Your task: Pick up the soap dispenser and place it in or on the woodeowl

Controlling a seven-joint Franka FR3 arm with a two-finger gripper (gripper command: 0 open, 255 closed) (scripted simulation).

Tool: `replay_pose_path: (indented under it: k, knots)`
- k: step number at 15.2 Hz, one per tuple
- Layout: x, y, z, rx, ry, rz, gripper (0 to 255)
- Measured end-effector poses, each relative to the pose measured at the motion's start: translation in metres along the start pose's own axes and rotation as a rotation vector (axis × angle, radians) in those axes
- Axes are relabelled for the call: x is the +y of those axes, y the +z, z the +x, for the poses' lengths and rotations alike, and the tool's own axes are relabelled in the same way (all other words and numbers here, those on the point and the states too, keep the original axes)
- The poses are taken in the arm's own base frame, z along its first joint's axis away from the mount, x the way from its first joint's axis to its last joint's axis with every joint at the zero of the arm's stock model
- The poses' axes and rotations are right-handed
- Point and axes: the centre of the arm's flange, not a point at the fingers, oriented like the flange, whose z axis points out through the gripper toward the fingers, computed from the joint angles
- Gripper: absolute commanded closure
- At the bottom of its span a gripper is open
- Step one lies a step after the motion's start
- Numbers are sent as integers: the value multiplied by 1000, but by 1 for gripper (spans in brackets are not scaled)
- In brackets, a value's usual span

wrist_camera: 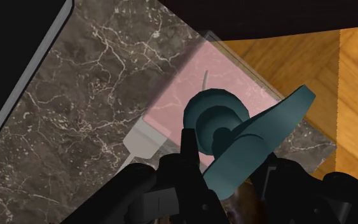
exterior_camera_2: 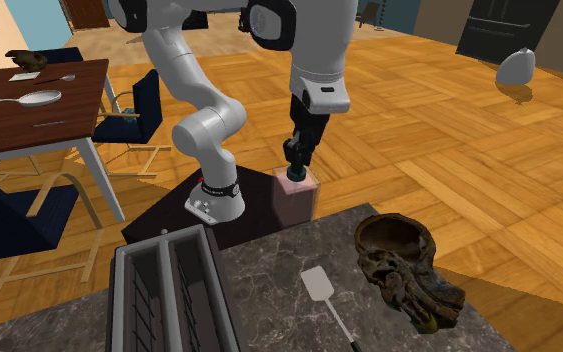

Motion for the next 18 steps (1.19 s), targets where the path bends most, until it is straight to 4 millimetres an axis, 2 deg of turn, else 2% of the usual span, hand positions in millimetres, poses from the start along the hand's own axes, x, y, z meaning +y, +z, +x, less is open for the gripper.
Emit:
replay_pose_path:
  k: [9, 12, 16, 18]
  knots:
    - [-1, -45, -4, 0, 0, 0, 255]
    - [-4, -58, 21, 0, 0, 0, 255]
    - [-15, -74, 68, -1, 0, 0, 255]
    - [-15, -86, 91, -1, 1, 0, 255]
